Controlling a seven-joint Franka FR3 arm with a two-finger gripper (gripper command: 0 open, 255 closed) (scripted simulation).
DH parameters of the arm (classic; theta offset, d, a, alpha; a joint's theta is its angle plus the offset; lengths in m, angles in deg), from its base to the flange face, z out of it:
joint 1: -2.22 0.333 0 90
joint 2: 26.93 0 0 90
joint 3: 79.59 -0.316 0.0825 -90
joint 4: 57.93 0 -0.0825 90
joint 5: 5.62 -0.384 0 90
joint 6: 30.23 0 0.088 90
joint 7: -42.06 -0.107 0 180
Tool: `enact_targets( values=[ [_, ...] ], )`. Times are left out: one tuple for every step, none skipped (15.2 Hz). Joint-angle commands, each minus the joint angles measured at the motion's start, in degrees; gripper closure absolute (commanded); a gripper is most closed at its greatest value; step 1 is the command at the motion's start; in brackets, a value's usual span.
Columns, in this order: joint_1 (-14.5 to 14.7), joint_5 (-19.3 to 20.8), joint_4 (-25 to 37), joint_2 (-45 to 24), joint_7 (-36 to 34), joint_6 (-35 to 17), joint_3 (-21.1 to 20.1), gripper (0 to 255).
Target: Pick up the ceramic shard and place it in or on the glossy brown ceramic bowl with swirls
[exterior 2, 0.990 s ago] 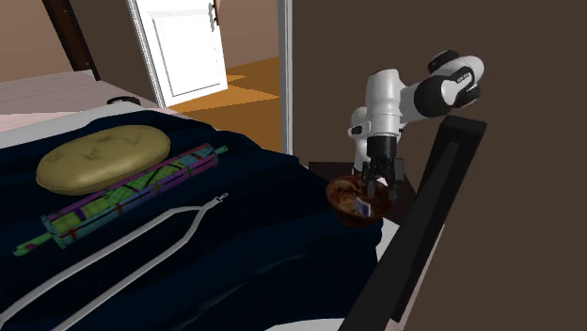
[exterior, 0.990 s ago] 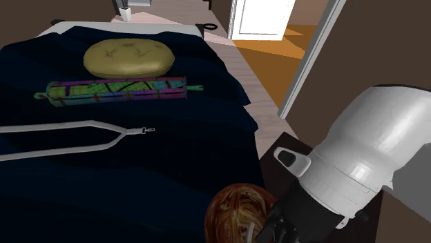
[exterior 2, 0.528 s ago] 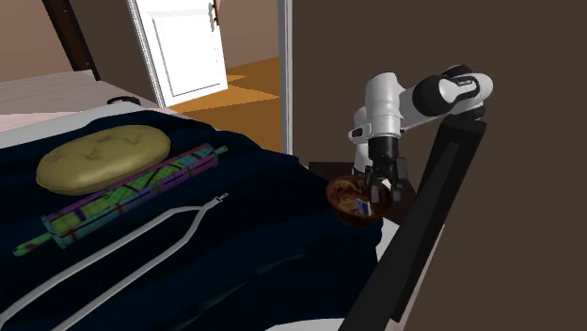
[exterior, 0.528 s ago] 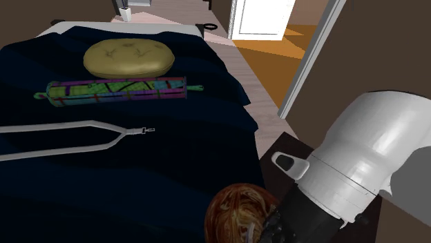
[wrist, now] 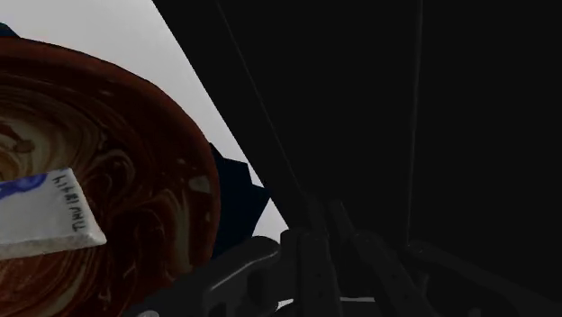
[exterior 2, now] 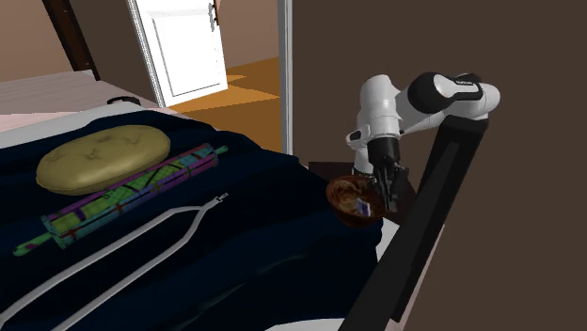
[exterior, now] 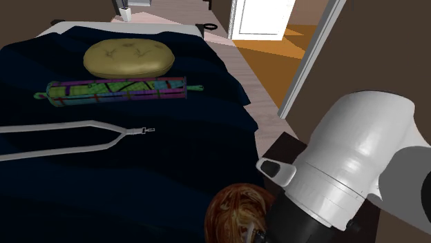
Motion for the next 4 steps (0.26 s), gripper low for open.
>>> enact_targets(
  values=[
    [-2.6, 27.0, 0.9, -1.3, 1.6, 0.0, -2.9, 255],
    [-2.5, 26.3, 1.2, -1.2, 1.1, -0.6, -3.9, 255],
    [-3.5, 27.0, 1.6, -1.9, 1.9, 0.1, -3.0, 255],
    [-5.2, 28.6, 4.5, -2.7, 0.4, 0.5, -2.0, 255]
  ],
)
